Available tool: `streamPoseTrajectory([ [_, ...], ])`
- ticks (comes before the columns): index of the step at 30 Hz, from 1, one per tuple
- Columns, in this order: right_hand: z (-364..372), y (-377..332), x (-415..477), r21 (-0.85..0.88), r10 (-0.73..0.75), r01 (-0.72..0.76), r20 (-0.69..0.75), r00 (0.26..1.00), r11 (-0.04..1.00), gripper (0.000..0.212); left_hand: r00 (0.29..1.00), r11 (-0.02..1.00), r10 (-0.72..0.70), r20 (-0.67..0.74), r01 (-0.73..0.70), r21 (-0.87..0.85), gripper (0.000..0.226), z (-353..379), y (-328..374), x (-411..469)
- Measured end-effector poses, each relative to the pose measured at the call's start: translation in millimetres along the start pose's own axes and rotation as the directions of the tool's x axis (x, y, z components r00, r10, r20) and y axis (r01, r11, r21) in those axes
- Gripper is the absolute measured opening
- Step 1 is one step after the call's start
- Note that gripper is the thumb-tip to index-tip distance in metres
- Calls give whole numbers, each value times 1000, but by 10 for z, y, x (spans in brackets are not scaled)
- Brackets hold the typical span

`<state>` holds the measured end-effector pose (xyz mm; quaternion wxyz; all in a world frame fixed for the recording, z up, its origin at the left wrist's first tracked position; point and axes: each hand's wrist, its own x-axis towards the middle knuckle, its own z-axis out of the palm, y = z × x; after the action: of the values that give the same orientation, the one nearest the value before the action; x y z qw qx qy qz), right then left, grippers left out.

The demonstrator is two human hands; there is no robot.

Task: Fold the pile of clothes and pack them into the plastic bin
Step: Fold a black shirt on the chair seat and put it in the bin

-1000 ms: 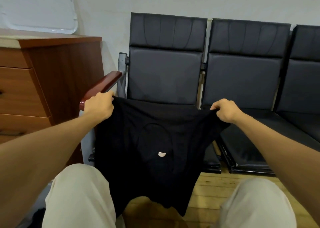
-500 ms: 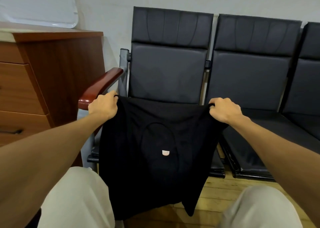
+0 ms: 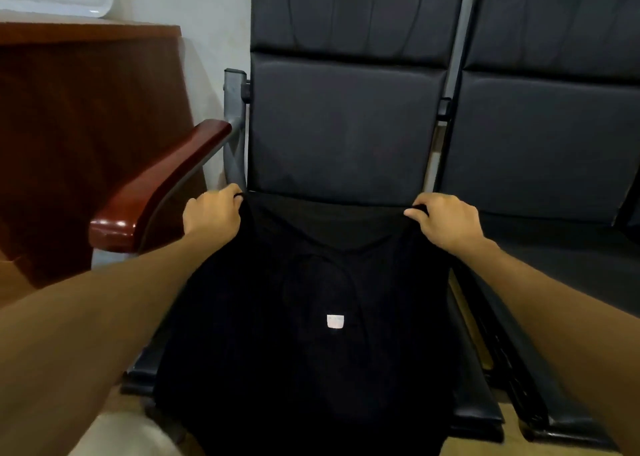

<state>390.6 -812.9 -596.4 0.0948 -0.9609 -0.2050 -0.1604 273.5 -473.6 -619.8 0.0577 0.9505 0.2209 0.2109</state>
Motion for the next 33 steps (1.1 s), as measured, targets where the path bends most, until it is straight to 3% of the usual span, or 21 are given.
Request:
streamPoseTrajectory([
  [5,506,131,568,-1,-40,40,-56,998,999,32,999,994,41,-36,-37,101,31,515,69,501],
  [9,818,188,949,18,-33,34,-63,997,999,33,1000,994,-24,-1,24,102,30,862,145,810],
  [13,1144,234,988,-52,41,-35,124,991,998,37,981,994,-107,163,111,-17,36,1150,190,746],
  [18,1163,247,601,-28,26,-19,274,961,999,40,961,992,74,265,-43,-119,52,1203,216,188],
  [23,819,146,-19,130,-108,56,429,897,990,3,841,969,224,492,-139,-205,53,915,286,-430],
  [26,608,33,-482,189,-161,68,539,827,980,20,738,948,305,602,-176,-265,49,685,313,-764],
  [29,444,-52,-910,239,-189,46,618,763,970,16,627,925,379,681,-251,-284,51,480,348,-1039],
  [33,440,-125,-1316,107,-65,-4,632,772,994,29,535,905,411,738,-338,-259,59,378,302,-1381],
])
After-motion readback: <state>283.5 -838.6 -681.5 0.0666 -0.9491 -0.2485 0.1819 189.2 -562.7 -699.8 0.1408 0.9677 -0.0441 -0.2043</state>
